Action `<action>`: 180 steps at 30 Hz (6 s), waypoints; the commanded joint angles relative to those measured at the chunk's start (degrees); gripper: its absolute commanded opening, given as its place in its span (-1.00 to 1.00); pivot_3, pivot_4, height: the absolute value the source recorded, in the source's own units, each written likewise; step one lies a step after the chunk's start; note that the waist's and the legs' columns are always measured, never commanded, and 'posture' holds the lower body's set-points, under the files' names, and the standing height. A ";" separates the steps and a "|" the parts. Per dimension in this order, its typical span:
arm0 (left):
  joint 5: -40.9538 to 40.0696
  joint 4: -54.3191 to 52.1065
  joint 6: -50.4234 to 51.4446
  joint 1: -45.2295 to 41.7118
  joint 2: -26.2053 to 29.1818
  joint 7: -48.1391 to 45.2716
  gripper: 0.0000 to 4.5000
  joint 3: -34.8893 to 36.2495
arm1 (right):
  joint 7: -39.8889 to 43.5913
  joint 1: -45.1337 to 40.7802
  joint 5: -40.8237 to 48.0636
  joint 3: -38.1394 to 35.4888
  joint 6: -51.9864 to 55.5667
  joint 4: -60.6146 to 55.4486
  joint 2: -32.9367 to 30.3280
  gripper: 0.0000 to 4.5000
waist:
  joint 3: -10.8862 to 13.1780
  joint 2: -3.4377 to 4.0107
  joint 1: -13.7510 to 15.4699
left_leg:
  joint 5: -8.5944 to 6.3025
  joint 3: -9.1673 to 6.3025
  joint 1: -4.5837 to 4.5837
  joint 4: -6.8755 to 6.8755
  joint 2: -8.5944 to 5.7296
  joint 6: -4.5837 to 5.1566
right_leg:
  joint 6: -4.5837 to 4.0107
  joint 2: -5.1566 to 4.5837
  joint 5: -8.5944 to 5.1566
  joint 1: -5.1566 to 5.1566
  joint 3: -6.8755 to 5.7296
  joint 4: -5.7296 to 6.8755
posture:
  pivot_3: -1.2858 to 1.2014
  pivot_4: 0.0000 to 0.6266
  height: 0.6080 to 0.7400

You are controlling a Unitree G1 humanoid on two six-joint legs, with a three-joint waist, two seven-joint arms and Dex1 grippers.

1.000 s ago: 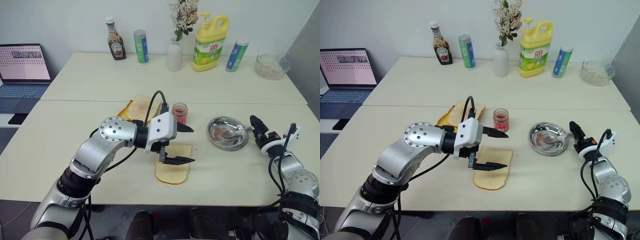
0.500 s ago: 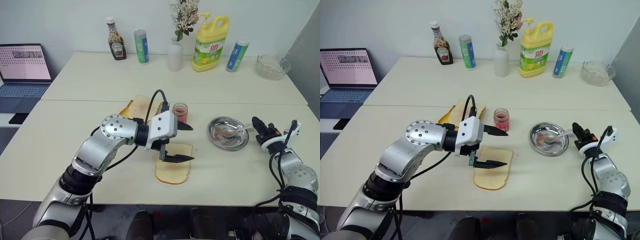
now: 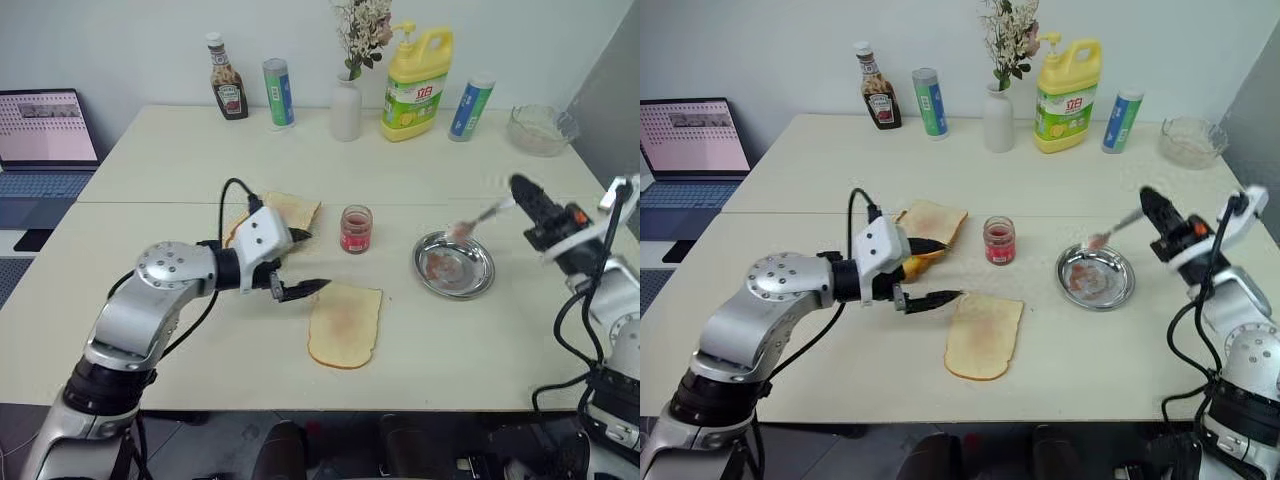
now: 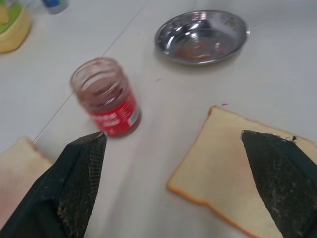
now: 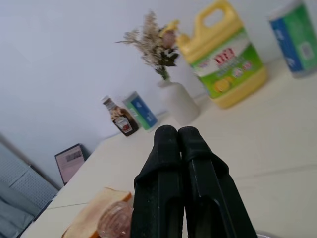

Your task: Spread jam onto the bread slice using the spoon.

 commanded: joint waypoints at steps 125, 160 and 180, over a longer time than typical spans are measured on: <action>-1.53 -2.62 -0.60 1.08 -0.99 7.52 1.00 3.15 | 17.39 -19.00 -57.96 38.45 -37.34 29.34 12.77 -0.99 | 0.01 -0.02 0.16 | 0.03 -0.05 -0.85 0.33 -0.02 -0.05 | -0.27 -0.07 0.22 -1.00 -0.12 0.64 | 0.03 -0.52 1.00; -0.35 -1.75 -1.02 1.53 -1.36 7.82 1.00 3.09 | 0.04 -24.23 -32.22 15.44 -2.89 24.44 25.04 -0.99 | -0.03 -0.08 0.04 | 0.04 -0.06 -0.74 0.32 -0.02 -0.06 | -0.28 -0.04 0.21 -1.02 -0.10 0.90 | 0.03 -0.52 1.00; 0.22 0.83 -2.57 0.81 -1.69 8.45 1.00 4.06 | -3.87 -25.60 -26.81 12.44 -0.27 23.53 24.98 -0.99 | -0.03 -0.08 0.04 | 0.04 -0.05 -0.79 0.31 -0.02 -0.05 | -0.28 -0.04 0.21 -1.08 -0.09 0.90 | 0.03 -0.52 1.00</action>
